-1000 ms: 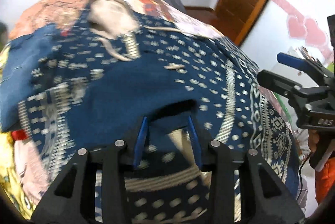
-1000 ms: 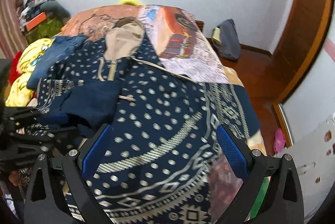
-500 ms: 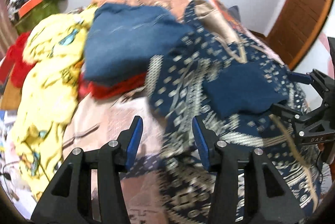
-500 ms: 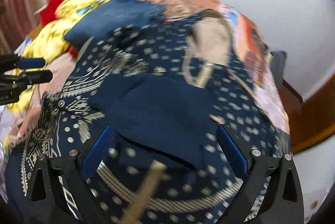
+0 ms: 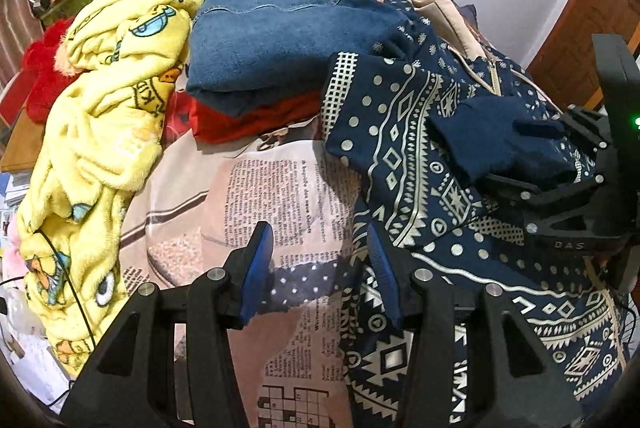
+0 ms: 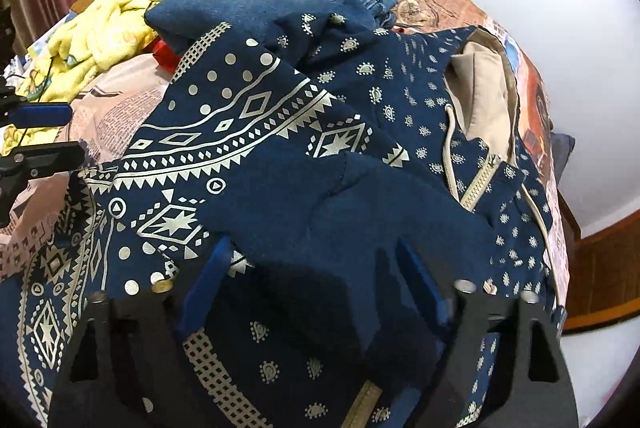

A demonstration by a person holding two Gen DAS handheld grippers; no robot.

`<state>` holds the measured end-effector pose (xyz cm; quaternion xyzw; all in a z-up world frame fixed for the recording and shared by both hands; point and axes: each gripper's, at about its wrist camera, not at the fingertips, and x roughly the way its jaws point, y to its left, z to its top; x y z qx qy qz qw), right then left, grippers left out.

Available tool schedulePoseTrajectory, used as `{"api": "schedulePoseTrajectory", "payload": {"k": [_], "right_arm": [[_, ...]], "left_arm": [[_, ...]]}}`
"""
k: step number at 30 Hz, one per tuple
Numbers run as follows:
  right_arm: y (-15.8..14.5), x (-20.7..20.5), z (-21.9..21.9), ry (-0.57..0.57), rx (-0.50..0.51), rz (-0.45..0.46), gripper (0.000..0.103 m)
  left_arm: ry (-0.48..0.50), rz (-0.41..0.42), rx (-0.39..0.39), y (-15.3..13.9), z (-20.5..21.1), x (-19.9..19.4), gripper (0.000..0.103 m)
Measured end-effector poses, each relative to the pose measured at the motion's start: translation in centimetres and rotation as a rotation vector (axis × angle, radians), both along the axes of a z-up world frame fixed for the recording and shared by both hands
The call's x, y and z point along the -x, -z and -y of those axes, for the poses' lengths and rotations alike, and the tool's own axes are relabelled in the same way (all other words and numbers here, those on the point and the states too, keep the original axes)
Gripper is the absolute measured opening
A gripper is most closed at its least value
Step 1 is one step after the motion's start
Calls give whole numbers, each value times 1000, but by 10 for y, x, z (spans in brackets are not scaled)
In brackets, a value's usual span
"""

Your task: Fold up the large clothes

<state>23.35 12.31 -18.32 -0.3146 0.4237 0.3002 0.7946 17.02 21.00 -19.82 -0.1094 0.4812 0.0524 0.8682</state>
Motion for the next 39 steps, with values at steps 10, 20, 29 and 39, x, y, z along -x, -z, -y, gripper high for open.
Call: {"api": "schedulePoseTrajectory", "payload": {"k": [10,20,29,39], "right_arm": [[-12,4,5,-11,-81,-4,12],[-79,-11,65,129,-272,95,11],[-108,-27,160,331,-434,109,11],[-66,-40,249,550,-500,-56,10]], "left_arm": [[33,21,4,-10,18,-17,48],[72,50,-8,-29,44,-41,48],[134,35,-39,-25,79,-64,48],[110,-40,-82,16,84,-77,59]]}}
